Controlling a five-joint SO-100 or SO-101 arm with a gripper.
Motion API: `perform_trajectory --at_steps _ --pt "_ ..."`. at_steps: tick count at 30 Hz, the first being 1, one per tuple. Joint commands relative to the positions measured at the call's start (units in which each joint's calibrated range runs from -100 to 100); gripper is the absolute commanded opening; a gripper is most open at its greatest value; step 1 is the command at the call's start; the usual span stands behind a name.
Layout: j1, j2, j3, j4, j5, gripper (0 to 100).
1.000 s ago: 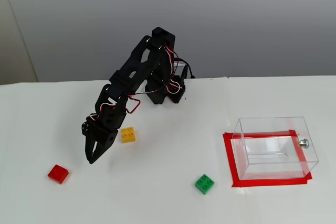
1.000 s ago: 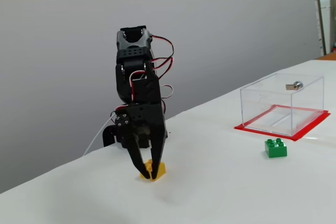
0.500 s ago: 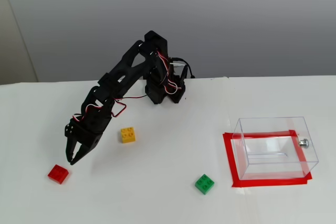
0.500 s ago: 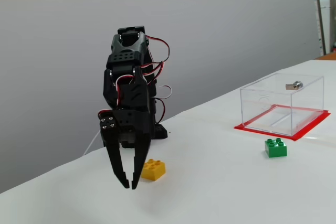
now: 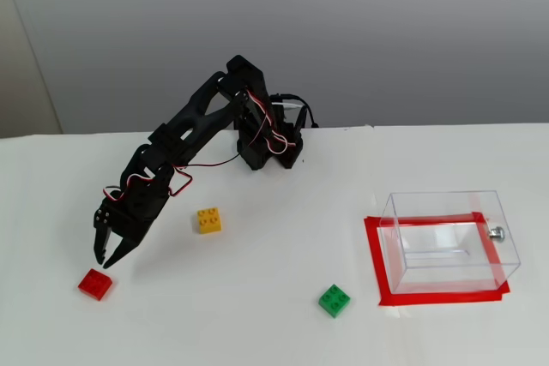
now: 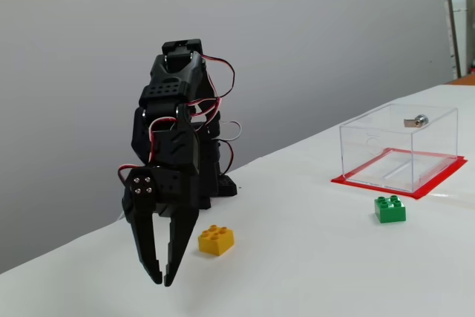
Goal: Pick the red lego brick and place it into the transparent box
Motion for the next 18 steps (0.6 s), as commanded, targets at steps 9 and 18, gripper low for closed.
perform_trajectory --at_steps 9,18 --pt "-1.29 -0.21 -2.01 0.05 -0.11 3" --pt "-2.32 -0.04 -1.73 0.13 -0.22 37"
